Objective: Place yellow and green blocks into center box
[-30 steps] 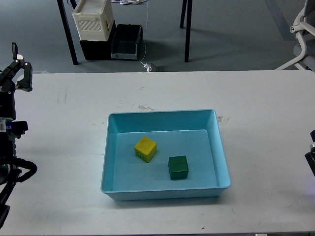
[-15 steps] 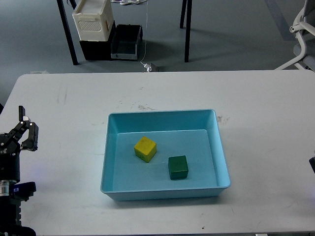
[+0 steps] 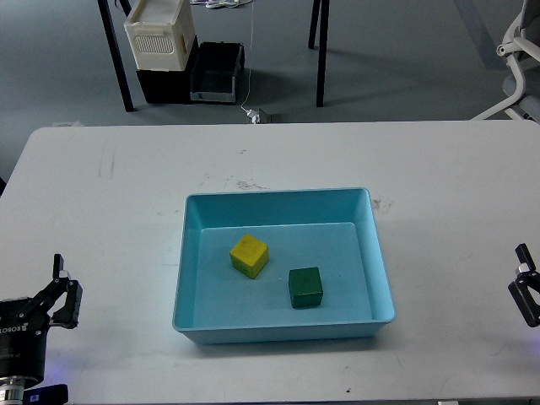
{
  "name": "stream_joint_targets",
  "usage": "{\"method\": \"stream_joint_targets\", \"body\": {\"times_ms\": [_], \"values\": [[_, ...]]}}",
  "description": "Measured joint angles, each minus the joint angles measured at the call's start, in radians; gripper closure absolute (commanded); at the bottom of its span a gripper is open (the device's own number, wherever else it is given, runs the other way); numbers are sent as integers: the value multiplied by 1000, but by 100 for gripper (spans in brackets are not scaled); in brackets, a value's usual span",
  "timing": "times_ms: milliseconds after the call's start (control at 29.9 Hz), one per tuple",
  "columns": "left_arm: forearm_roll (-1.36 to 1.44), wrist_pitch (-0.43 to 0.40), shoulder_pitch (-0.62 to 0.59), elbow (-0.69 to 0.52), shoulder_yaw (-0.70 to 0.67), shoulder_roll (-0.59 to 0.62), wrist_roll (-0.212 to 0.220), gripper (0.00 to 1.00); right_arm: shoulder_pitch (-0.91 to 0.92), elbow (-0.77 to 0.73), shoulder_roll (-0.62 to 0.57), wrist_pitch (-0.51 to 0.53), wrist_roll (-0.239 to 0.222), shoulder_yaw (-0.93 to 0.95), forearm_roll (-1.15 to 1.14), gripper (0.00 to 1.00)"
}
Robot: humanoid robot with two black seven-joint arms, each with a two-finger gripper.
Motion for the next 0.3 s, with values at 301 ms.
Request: {"method": "stream_joint_targets", "body": {"times_ms": [301], "values": [[0,0,-8,-2,0,1,0,0,16,-1,16,0,0,12,-2,0]]}}
